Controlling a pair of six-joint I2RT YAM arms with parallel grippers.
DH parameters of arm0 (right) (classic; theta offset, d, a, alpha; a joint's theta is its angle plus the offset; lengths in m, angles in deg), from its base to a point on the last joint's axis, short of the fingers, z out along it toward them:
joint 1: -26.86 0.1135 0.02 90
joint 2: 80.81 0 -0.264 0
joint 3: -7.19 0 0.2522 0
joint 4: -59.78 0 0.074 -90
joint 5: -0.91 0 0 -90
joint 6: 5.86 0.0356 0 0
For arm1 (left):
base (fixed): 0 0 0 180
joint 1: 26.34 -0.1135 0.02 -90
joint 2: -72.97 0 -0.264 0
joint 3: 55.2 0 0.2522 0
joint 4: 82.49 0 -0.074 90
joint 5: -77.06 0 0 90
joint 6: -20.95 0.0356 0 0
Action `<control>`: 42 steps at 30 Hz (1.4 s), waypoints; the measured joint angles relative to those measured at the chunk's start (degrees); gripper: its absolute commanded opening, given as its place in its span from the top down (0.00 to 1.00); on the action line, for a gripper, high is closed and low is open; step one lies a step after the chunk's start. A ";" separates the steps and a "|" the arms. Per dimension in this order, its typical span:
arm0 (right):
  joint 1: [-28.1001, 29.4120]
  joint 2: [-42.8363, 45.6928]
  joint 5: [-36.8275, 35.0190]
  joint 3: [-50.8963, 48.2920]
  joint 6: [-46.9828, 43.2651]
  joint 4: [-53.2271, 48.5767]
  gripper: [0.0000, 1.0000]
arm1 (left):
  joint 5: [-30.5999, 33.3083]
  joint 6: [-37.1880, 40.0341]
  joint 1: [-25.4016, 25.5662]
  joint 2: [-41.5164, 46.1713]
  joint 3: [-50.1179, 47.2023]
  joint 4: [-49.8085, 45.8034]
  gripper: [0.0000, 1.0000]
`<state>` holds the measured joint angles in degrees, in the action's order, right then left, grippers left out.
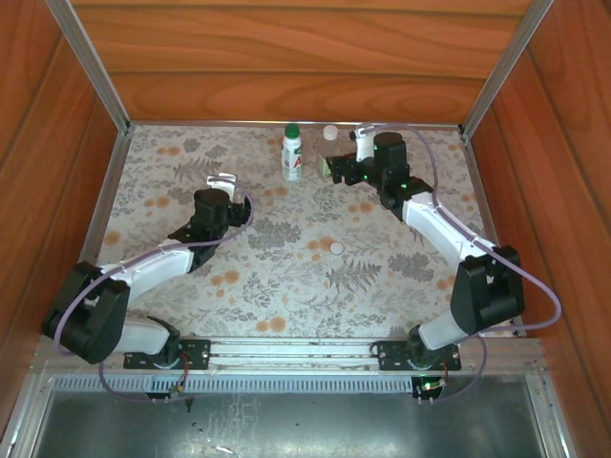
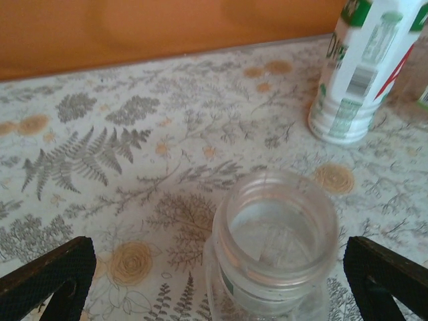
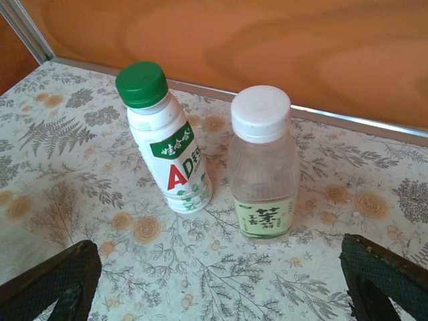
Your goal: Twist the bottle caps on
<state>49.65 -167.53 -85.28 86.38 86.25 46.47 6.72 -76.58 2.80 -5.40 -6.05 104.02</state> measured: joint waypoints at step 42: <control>0.04 20.87 1.16 -20.04 2.73 -6.32 0.00 | -35.60 19.56 8.04 -4.07 -2.69 5.49 0.39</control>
<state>49.69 -146.65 -84.12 66.34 88.98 40.15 -28.88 -57.02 10.85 -9.47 -8.73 109.51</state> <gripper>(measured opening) 0.995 0.616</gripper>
